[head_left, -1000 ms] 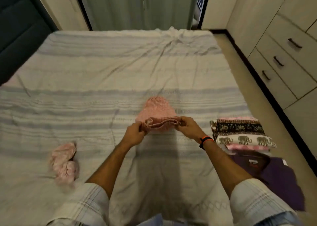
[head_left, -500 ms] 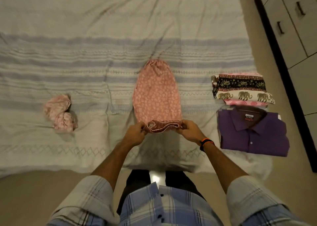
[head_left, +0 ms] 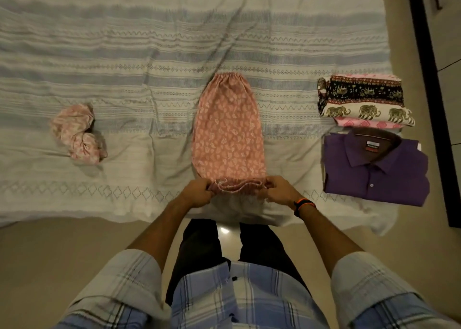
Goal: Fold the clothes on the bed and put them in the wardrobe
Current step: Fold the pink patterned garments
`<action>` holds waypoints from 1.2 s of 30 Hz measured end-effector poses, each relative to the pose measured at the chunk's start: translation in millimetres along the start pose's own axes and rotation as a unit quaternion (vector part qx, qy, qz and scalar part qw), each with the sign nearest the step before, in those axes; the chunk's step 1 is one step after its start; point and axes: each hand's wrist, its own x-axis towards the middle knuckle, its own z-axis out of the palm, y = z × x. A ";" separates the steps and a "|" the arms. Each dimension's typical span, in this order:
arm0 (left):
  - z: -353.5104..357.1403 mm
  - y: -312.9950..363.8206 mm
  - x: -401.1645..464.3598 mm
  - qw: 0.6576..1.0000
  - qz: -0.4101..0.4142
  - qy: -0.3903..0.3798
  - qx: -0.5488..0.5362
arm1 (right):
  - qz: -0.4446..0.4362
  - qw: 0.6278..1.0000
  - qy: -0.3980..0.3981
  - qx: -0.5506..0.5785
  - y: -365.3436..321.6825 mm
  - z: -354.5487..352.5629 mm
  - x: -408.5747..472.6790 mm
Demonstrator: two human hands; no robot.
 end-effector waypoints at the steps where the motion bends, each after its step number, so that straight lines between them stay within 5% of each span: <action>1: -4.2 3.2 8.1 1.000 -0.005 0.015 -0.008 | 0.004 1.000 0.015 0.008 -3.6 -2.3 10.1; 10: -30.3 23.2 83.0 0.963 -0.024 0.225 -0.143 | 0.003 0.978 0.200 0.054 -53.8 -9.3 86.8; 12: -21.5 19.1 86.1 0.963 -0.011 0.248 -0.105 | -0.026 0.973 0.229 0.025 -52.4 1.8 92.8; 18: 33.2 -1.4 87.9 0.965 0.137 0.178 0.132 | -0.158 0.945 0.142 -0.250 -9.0 46.1 102.4; 23: 54.6 -11.6 112.8 0.935 0.094 0.107 0.324 | -0.142 0.900 0.062 -0.408 13.8 62.8 124.9; 36: 17.4 -12.9 103.9 0.927 0.135 0.081 0.339 | -0.166 0.887 0.055 -0.428 4.2 29.4 109.5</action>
